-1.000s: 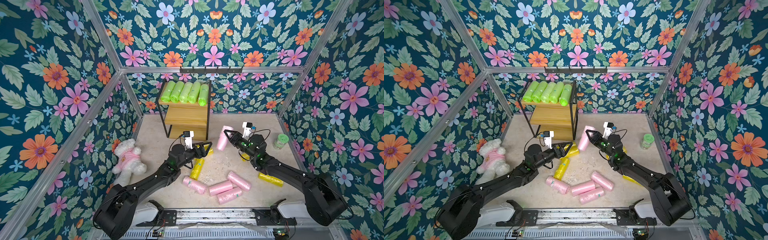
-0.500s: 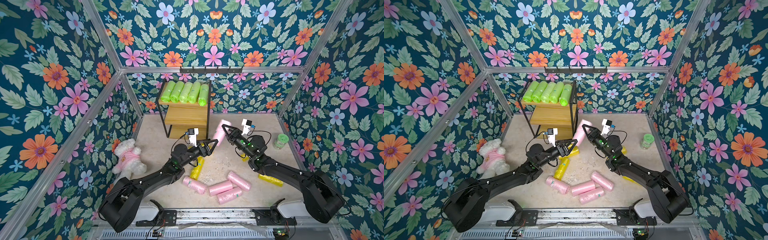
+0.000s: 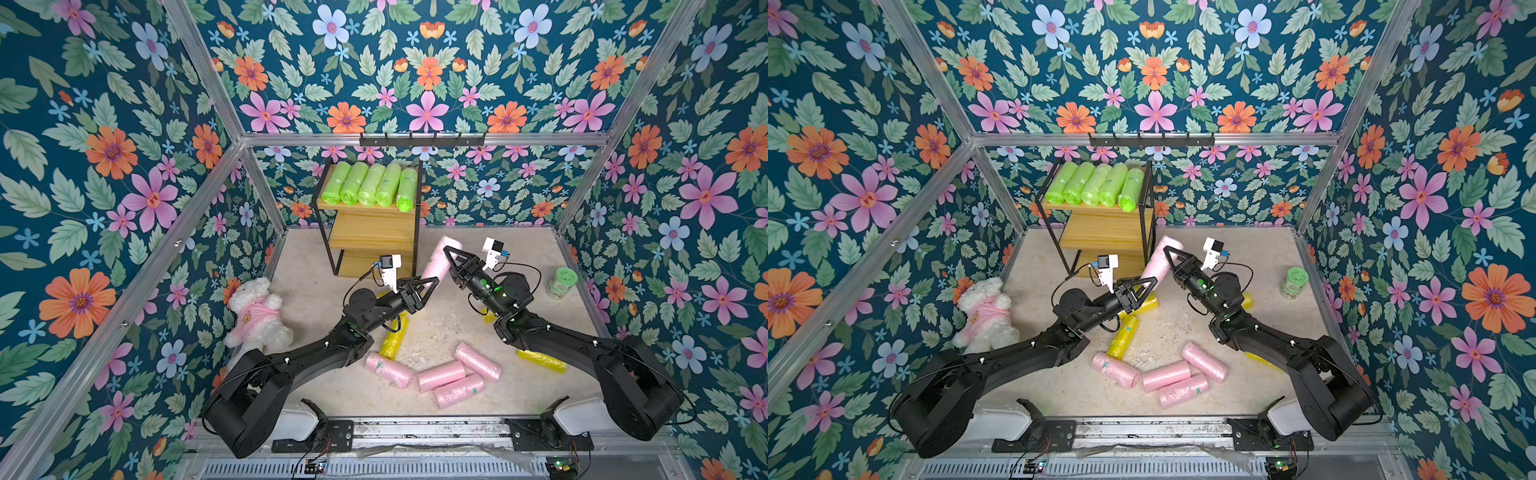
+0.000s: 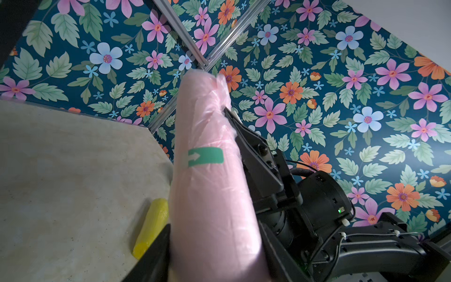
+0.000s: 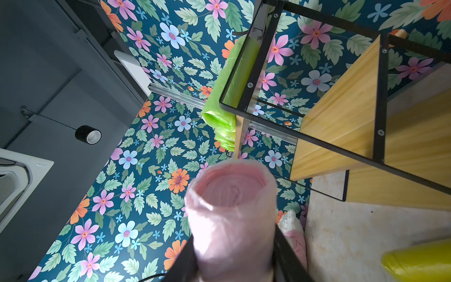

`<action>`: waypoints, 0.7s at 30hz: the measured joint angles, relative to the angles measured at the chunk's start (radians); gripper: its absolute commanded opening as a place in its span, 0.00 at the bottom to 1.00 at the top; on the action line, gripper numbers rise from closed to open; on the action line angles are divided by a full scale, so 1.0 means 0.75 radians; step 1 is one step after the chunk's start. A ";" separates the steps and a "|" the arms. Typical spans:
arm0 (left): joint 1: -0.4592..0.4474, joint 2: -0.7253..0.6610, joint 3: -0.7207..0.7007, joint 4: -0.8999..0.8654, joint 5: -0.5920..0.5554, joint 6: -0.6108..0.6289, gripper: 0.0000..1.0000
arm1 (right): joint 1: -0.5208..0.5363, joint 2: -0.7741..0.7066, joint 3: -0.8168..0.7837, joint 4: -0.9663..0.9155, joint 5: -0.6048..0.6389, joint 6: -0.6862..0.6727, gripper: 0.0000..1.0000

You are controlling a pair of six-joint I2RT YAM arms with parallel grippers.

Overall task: Sort the rolls of trash bags by color and place them on the shelf
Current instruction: Pick up the roll of trash bags from the center of the board.

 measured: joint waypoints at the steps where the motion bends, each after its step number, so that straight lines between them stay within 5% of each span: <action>1: 0.000 -0.001 -0.005 0.007 -0.003 0.001 0.46 | 0.001 0.003 -0.003 0.006 0.000 0.002 0.41; 10: 0.005 -0.075 -0.039 -0.048 -0.049 0.071 0.39 | -0.001 -0.004 -0.043 0.056 0.022 0.006 0.78; 21: 0.096 -0.374 0.017 -0.754 -0.180 0.400 0.40 | -0.026 -0.241 -0.097 -0.167 0.138 -0.291 0.83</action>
